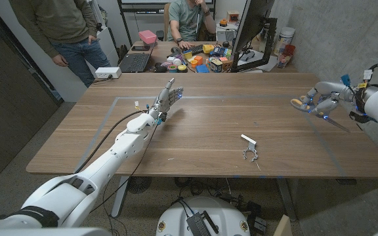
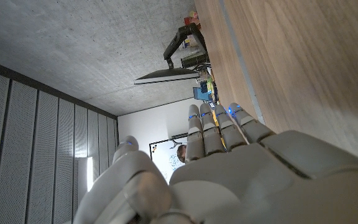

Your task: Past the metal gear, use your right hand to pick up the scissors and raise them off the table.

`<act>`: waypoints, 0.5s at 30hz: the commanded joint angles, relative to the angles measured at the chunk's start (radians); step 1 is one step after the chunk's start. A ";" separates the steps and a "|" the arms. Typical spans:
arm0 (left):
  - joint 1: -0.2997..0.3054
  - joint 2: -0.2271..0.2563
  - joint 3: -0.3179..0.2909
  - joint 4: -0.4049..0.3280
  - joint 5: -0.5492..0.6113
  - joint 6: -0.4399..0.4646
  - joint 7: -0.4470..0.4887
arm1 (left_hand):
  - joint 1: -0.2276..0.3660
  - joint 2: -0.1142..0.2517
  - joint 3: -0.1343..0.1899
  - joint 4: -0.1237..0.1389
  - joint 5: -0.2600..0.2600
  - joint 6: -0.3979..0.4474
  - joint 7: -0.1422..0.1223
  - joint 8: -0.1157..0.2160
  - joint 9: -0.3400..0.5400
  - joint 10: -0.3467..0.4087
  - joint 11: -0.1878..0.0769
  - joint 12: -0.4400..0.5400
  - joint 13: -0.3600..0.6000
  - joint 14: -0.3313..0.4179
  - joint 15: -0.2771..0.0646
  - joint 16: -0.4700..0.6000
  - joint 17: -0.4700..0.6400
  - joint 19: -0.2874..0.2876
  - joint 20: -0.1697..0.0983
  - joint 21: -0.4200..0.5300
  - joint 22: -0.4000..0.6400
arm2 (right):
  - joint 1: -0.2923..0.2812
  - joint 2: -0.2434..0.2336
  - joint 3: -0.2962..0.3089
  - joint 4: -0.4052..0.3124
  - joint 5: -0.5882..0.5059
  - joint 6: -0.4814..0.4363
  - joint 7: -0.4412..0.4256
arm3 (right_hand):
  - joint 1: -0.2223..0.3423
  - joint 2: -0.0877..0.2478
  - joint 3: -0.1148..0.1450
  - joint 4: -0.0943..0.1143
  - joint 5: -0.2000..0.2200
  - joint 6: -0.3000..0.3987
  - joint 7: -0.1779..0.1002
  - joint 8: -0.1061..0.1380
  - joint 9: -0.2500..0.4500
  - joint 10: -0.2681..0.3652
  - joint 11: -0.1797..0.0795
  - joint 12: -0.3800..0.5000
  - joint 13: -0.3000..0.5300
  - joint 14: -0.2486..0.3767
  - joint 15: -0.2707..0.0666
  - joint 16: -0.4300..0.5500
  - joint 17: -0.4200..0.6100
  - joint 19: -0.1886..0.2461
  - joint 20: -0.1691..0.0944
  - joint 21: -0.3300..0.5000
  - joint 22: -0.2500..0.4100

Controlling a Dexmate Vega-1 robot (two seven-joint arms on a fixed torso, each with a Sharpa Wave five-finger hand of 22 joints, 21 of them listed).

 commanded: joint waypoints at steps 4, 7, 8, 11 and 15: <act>-0.018 -0.019 0.001 0.040 -0.005 -0.025 -0.030 | 0.005 0.009 -0.007 -0.004 0.003 0.008 0.001 0.000 0.005 -0.002 -0.005 0.006 0.005 -0.005 0.002 0.004 0.004 0.005 0.009 0.005 0.004 | 0.278 -0.027 0.147 -0.066 0.050 0.042 0.361 | 0.062 0.044 0.003 0.001 -0.006 -0.009 0.000 0.001 0.005 0.023 -0.001 0.008 0.013 0.073 -0.156 -0.008 -0.003 0.001 0.001 0.017 0.006; -0.019 -0.020 0.001 0.042 -0.005 -0.027 -0.031 | 0.005 0.009 -0.008 -0.004 0.003 0.009 0.000 0.000 0.005 -0.003 -0.004 0.006 0.005 -0.004 0.002 0.004 0.004 0.004 0.011 0.005 0.004 | 0.355 -0.055 0.158 -0.058 0.094 0.033 0.425 | 0.063 0.043 0.005 0.002 -0.008 -0.019 -0.001 -0.003 0.008 0.029 -0.010 0.010 0.020 0.078 -0.156 -0.014 -0.006 -0.001 0.001 0.023 0.006; -0.020 -0.021 0.001 0.042 -0.005 -0.027 -0.031 | 0.005 0.009 -0.008 -0.004 0.003 0.009 0.000 0.000 0.005 -0.001 -0.005 0.006 0.005 -0.004 0.002 0.004 0.004 0.004 0.011 0.005 0.004 | 0.380 -0.065 0.160 -0.054 0.108 0.029 0.443 | 0.063 0.043 0.005 0.002 -0.008 -0.019 -0.001 -0.003 0.008 0.029 -0.004 0.010 0.021 0.079 -0.156 -0.016 -0.006 -0.001 0.001 0.024 0.006; -0.020 -0.022 0.001 0.044 -0.005 -0.028 -0.032 | 0.005 0.009 -0.008 -0.004 0.003 0.011 0.001 0.001 0.005 -0.002 -0.005 0.006 0.005 -0.004 0.002 0.004 0.004 0.004 0.012 0.005 0.004 | 0.441 -0.091 0.156 -0.046 0.135 0.012 0.479 | 0.062 0.043 0.007 0.003 -0.009 -0.020 0.000 -0.003 0.010 0.040 -0.004 0.013 0.025 0.084 -0.156 -0.018 -0.007 -0.002 0.001 0.027 0.006; -0.021 -0.027 0.000 0.048 -0.007 -0.034 -0.033 | 0.005 0.010 -0.009 -0.004 0.003 0.012 0.001 0.001 0.005 -0.002 -0.005 0.006 0.005 -0.005 0.002 0.004 0.004 0.004 0.011 0.005 0.004 | 0.487 -0.111 0.138 -0.040 0.145 -0.002 0.501 | 0.060 0.043 0.008 0.004 -0.010 -0.016 0.002 -0.001 0.013 0.050 -0.008 0.016 0.030 0.093 -0.155 -0.021 -0.009 -0.002 0.001 0.032 0.006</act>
